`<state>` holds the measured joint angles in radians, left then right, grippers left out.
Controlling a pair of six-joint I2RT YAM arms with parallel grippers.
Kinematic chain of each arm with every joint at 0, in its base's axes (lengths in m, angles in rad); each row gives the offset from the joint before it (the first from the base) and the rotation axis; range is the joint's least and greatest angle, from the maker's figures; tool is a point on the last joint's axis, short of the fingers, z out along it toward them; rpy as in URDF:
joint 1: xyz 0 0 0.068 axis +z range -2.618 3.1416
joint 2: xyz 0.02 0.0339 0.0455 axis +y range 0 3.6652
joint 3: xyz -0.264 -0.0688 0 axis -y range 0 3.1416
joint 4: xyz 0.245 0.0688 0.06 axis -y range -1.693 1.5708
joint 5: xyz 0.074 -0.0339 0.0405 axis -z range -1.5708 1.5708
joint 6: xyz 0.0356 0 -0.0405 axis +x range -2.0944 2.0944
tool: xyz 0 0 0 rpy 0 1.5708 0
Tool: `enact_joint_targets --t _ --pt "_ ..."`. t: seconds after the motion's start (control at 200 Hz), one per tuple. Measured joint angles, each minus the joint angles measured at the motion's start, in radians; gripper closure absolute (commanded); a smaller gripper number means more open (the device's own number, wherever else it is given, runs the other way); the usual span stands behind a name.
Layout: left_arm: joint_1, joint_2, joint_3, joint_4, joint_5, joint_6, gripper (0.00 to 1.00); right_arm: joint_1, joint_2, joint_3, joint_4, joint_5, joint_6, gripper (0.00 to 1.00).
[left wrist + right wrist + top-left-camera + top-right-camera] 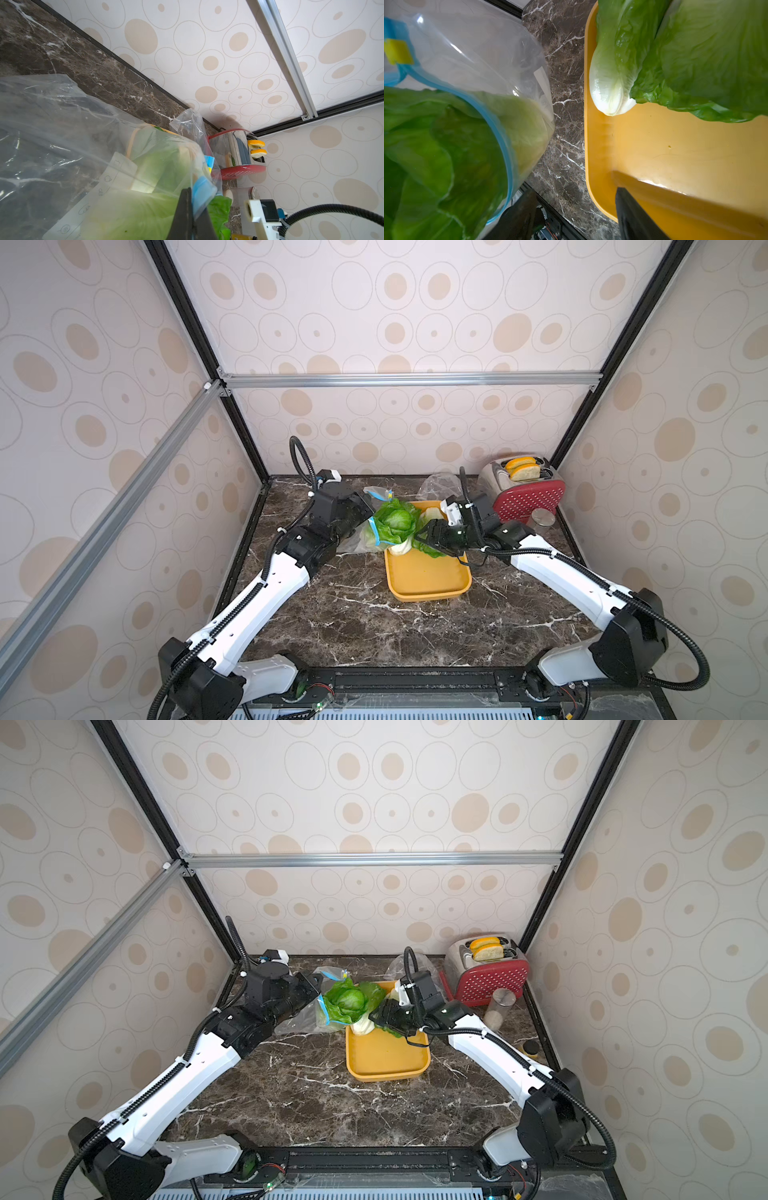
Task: Put the chinese cabbages into a zipper bag and zip it
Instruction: Adjust the zipper food storage bag at the center of the board.
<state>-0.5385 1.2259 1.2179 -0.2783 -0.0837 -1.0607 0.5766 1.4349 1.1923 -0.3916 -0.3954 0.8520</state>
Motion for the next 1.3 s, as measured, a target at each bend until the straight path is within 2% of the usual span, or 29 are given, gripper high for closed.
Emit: enact_joint_targets --t 0.18,0.491,0.611,0.681,0.731,0.966,1.031,1.217,1.302 --pt "0.000 0.016 0.000 0.054 0.046 -0.052 1.00 0.000 0.006 0.001 0.114 -0.060 0.042 0.34" --pt "0.000 0.031 0.000 0.079 0.079 -0.080 1.00 0.006 0.064 0.031 0.162 -0.084 0.048 0.35" --pt "0.000 0.031 0.000 0.089 0.087 -0.099 1.00 0.013 0.089 0.050 0.163 -0.085 0.047 0.49" --pt "0.000 0.032 0.000 0.097 0.092 -0.107 1.00 0.019 0.119 0.068 0.171 -0.088 0.047 0.64" --pt "0.000 0.032 0.000 0.099 0.094 -0.110 1.00 0.022 0.135 0.073 0.172 -0.087 0.049 0.71" --pt "0.000 0.032 0.000 0.111 0.096 -0.130 1.00 0.024 0.158 0.074 0.214 -0.103 0.053 0.74" --pt "0.000 0.032 0.000 0.114 0.098 -0.136 1.00 0.026 0.166 0.074 0.238 -0.107 0.065 0.78" --pt "0.000 0.031 -0.002 0.114 0.092 -0.140 1.00 0.027 0.168 0.082 0.248 -0.101 0.061 1.00" --pt "0.001 0.031 -0.002 0.103 0.084 -0.131 1.00 0.027 0.167 0.103 0.212 -0.087 0.047 1.00"
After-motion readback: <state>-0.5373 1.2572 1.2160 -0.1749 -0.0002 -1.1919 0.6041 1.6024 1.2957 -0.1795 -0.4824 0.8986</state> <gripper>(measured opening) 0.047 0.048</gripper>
